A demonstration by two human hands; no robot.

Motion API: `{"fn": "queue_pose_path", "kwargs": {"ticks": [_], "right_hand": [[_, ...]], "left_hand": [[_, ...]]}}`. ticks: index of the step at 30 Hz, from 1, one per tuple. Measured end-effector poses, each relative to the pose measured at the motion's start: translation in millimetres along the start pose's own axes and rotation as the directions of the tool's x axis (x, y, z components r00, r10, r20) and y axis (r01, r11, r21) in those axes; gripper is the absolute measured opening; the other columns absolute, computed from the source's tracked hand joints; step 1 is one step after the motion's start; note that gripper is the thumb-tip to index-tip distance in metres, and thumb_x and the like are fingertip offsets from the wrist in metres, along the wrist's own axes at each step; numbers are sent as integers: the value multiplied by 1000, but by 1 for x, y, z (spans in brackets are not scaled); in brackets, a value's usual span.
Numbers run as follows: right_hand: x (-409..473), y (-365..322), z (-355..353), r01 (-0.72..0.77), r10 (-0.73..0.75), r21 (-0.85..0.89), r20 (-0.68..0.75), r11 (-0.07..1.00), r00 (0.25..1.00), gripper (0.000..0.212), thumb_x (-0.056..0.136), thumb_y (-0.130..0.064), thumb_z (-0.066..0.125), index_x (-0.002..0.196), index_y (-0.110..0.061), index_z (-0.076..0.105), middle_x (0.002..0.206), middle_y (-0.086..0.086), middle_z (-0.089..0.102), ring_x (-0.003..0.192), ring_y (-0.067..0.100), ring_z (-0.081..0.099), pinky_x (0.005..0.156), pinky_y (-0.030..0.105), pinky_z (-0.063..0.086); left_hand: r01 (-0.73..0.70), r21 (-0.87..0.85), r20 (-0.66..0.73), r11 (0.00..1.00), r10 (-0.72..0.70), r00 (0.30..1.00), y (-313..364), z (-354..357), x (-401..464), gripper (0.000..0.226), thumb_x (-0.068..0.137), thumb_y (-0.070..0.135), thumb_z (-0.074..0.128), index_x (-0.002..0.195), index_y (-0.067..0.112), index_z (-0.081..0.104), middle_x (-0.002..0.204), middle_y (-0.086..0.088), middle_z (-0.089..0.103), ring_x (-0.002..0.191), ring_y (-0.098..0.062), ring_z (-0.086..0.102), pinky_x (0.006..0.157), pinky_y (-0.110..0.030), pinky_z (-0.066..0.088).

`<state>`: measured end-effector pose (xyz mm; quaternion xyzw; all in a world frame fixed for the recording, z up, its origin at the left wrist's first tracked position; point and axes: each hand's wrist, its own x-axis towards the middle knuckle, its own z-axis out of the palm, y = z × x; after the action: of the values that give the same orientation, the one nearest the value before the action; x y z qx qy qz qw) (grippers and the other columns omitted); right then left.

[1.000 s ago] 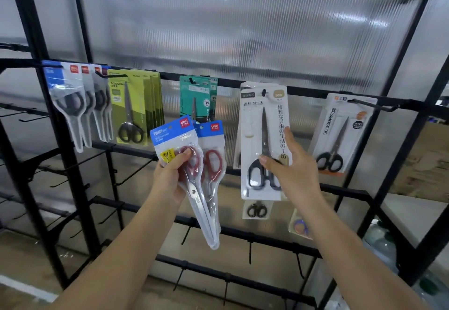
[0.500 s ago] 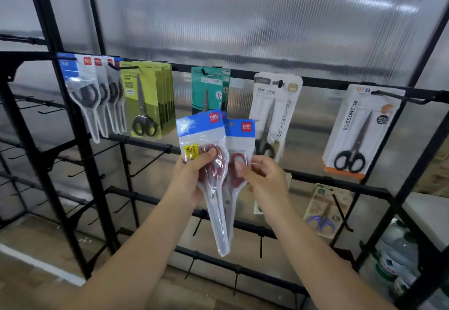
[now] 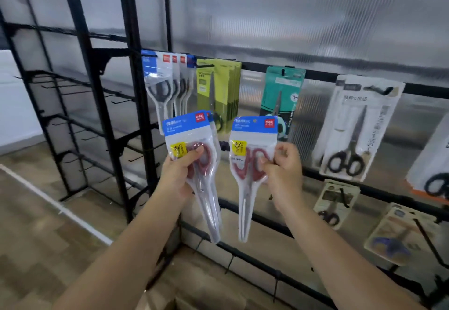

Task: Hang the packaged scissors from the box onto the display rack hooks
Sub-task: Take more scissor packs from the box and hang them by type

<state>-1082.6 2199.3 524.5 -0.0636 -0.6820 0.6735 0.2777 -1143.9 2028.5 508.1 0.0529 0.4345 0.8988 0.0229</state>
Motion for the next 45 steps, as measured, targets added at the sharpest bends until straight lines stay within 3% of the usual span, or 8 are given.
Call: {"fn": "queue_pose_path", "kwargs": {"ticks": [4,10,17,21,27,37,42,45], "right_hand": [[4,-11,64,153,-145,-53,142,987,979,59,85,10,54,124,-34,48,107,1,62,81,-10,61,67,8,48],[23,-31,174,281,-218,-255,249,925,944,49,87,3,56,132,-16,52,127,3,57,116,17,55,105,33,41],[53,-56,264,491,-443,-380,212,784,871,52,91,-1,54,139,-16,42,102,-13,49,88,-14,50,76,-5,34],[69,-67,292,523,-523,-390,116,758,844,52,92,-1,52,140,-15,40,98,-16,45,90,-24,44,73,-5,39],[82,-54,312,291,-313,-466,32,836,949,53,93,-5,51,143,-15,37,125,1,52,113,19,54,92,41,51],[120,-44,319,189,-237,-627,7,756,971,41,93,-6,48,133,-11,46,120,8,56,108,23,57,71,21,49],[122,-37,320,70,39,-763,123,643,992,88,86,-17,63,150,-16,2,148,13,26,132,29,36,105,37,35],[102,-22,324,195,-127,-698,150,689,981,58,89,-27,60,141,-18,34,135,5,38,111,12,46,94,26,39]], "left_hand": [[-21,13,-83,1000,22,996,35,-48,19,19,81,-2,61,93,11,58,79,-5,60,70,-15,54,68,-28,46],[-52,53,-69,997,56,996,96,-114,64,16,85,-5,58,85,12,60,72,-3,66,66,-16,61,62,-28,51],[-62,3,24,998,62,998,139,-170,120,18,83,-4,59,91,12,61,70,2,70,64,-10,67,56,-22,55],[-33,3,54,999,33,998,154,-185,145,21,79,-1,64,93,14,63,77,1,70,71,-13,68,60,-26,55],[6,-10,118,1000,-5,993,169,-195,169,40,61,10,72,100,11,62,80,-2,69,73,-14,67,60,-26,54],[33,-30,136,999,-28,990,167,-196,192,24,74,4,68,96,11,62,75,-1,69,70,-16,66,59,-26,55],[32,-69,157,997,-20,987,167,-186,193,34,62,10,72,95,13,63,75,2,72,69,-11,70,56,-25,55],[25,-85,184,996,-9,983,163,-184,193,32,64,8,70,94,13,63,74,2,71,69,-11,69,57,-25,55]]}}
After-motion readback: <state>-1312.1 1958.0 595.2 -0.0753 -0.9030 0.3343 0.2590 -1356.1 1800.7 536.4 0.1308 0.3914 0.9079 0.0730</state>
